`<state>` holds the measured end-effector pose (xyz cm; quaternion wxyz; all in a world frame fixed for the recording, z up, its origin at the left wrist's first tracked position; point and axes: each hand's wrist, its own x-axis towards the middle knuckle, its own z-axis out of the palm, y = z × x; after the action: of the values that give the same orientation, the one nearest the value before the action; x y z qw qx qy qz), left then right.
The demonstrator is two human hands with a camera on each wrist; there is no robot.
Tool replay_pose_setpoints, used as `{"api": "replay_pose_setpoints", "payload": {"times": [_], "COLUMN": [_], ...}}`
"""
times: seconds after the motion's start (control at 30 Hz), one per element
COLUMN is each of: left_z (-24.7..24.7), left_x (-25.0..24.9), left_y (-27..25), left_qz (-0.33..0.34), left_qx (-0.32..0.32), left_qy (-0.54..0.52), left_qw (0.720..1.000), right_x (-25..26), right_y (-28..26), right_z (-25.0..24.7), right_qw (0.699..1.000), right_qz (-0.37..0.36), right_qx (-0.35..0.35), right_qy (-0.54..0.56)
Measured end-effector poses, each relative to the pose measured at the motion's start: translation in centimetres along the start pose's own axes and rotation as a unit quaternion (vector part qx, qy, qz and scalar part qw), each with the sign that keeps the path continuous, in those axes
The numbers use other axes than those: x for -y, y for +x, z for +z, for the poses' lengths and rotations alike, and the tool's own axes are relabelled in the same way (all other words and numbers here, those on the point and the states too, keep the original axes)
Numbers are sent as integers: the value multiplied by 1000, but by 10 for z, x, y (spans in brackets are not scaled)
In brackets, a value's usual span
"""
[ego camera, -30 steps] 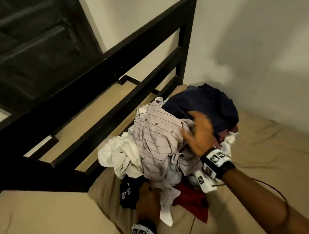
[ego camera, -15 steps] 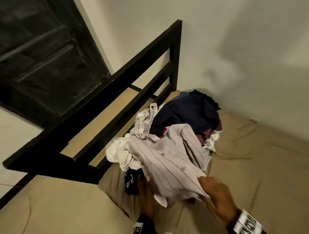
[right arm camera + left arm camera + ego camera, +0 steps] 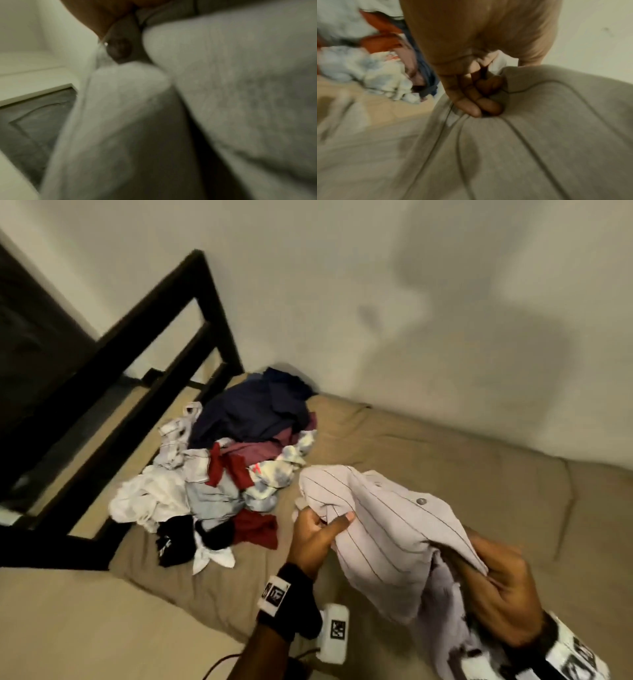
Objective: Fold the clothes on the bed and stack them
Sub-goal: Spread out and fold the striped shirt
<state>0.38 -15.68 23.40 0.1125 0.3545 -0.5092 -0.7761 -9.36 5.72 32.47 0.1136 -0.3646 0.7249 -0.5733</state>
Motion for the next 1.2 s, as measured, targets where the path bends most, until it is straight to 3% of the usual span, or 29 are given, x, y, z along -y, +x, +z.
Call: {"api": "replay_pose_setpoints", "payload": {"times": [0.07, 0.13, 0.2, 0.27, 0.33, 0.4, 0.5, 0.6, 0.7, 0.77, 0.87, 0.93, 1.03, 1.2], "left_z": [35, 62, 72, 77, 84, 89, 91, 90, 91, 97, 113, 119, 119, 113], "left_x": [-13, -15, 0, 21, 54, 103, 197, 302, 389, 434, 468, 477, 475, 440], "left_y": [-8, -1, 34, 79, 118, 137, 136, 120, 109, 105, 99, 94, 94, 91], "left_qz": [51, 80, 86, 81, 55, 32, 78, 92, 115, 123, 119, 147, 163, 224], "left_qx": [10, -31, -128, -201, -187, -132, -30, 140, 273, 287, 218, 182, 146, 152], "left_qy": [5, 7, 48, 85, 141, 220, 343, 439, 552, 628, 708, 717, 679, 613], "left_qw": [999, 996, 987, 973, 971, 966, 936, 883, 779, 713, 662, 656, 701, 742], "right_x": [11, -10, -59, -129, -206, -280, -366, -438, -488, -509, -530, -536, -520, -477], "right_y": [-4, 4, 21, 32, 23, -11, -83, -162, -219, -243, -264, -271, -264, -263], "right_z": [-34, -61, -79, -93, -100, -101, -97, -83, -70, -62, -55, -55, -57, -68], "right_qw": [1000, 999, 987, 950, 911, 880, 871, 852, 841, 837, 877, 912, 948, 944], "right_qz": [0, 24, 47, 82, 166, 243, 300, 352, 312, 287, 235, 193, 179, 272], "right_qx": [-20, -26, -16, 16, 59, 96, 76, 128, 229, 272, 208, 135, 10, -36], "right_qy": [9, -15, -151, -299, -374, -397, -381, -365, -377, -378, -364, -336, -265, -185]}}
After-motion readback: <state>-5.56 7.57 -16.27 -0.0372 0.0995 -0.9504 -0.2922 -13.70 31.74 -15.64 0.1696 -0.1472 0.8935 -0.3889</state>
